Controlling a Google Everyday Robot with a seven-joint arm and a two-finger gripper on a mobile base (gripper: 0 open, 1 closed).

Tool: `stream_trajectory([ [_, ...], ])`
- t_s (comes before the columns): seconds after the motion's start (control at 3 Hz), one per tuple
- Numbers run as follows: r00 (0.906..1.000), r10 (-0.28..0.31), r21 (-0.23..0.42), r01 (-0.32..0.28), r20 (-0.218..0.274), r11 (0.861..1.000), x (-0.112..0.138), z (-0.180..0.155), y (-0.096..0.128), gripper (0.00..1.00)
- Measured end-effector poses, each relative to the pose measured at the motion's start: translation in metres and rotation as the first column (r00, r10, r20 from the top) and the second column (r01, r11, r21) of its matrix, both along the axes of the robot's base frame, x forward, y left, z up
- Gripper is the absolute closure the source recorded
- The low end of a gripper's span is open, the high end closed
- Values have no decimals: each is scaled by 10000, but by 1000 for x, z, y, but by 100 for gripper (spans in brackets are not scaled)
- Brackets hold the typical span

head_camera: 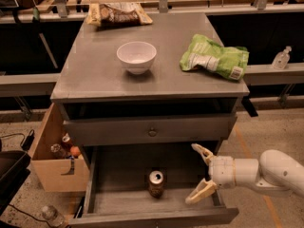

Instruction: Pick orange can from middle drawer and place on counter

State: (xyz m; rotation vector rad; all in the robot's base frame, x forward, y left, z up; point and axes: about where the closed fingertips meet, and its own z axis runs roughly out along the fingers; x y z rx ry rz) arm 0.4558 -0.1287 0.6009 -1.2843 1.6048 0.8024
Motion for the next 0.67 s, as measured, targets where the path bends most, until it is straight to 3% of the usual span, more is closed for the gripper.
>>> stream_trajectory([
  [0.33, 9986, 535, 238, -535, 13, 9983, 19, -58, 28, 0],
  [0.67, 9978, 665, 98, -664, -57, 9977, 32, -97, 45, 0],
])
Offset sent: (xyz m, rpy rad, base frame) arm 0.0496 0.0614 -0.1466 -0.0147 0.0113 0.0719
